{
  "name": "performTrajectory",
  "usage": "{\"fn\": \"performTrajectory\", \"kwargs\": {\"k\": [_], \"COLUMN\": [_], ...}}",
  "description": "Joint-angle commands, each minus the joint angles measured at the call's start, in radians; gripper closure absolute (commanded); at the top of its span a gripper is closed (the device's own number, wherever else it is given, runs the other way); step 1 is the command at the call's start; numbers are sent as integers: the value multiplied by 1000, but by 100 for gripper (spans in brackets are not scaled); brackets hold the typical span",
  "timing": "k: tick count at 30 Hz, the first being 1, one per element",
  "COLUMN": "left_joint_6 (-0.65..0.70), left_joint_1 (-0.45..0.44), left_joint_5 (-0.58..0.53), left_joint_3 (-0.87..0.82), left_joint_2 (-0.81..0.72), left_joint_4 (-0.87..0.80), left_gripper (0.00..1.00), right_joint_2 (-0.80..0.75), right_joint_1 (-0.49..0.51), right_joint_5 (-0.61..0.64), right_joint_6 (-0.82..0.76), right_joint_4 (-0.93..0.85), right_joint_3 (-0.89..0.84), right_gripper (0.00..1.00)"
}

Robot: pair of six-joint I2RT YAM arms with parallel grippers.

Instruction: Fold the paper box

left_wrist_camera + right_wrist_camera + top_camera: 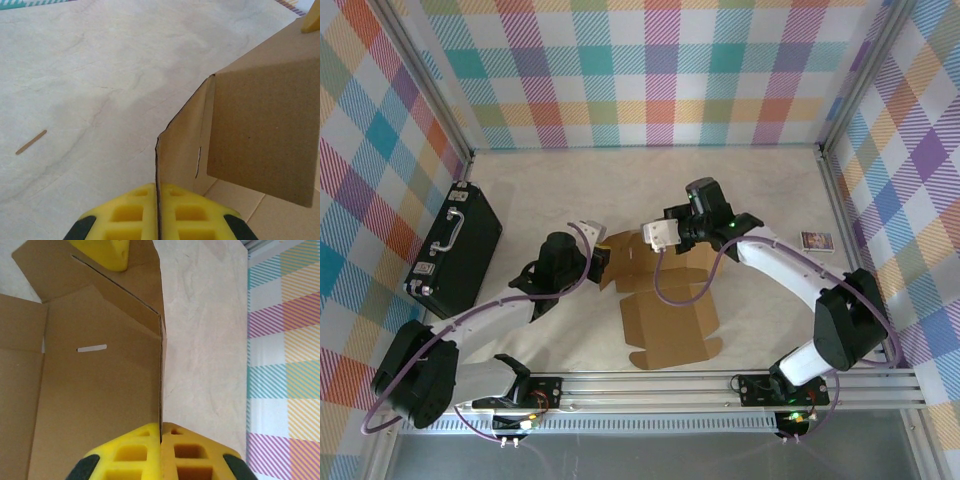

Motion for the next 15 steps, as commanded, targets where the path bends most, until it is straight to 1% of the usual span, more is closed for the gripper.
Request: {"fn": "performTrajectory", "kwargs": {"k": [1, 4, 7, 10, 12, 14, 15], "left_joint_6": [14, 23, 32, 45, 53, 58, 62], "left_joint_1": [4, 5, 4, 4, 5, 4, 4], "left_joint_5": [8, 7, 2, -3, -8, -17, -18], "left_joint_3": [30, 14, 14, 18, 18, 18, 20], "left_joint_2": [11, 6, 1, 2, 1, 2, 3], "left_joint_4": [48, 72, 80, 83, 89, 95, 96], "left_gripper": [100, 100, 100, 100, 100, 100, 100], "right_joint_2": [-22, -31, -51, -71, -74, -82, -83], "right_joint_1": [33, 45, 55, 57, 57, 57, 57], "right_joint_5": [-5, -6, -16, -35, -60, -80, -89], "right_joint_6": [-36, -13, 25, 75, 103, 159, 165], "right_joint_4": [85, 62, 49, -7, -92, -129, -151], "right_joint_3": [-33, -43, -62, -62, -36, -16, -7], "right_gripper": [90, 86, 73, 61, 56, 51, 50]}}
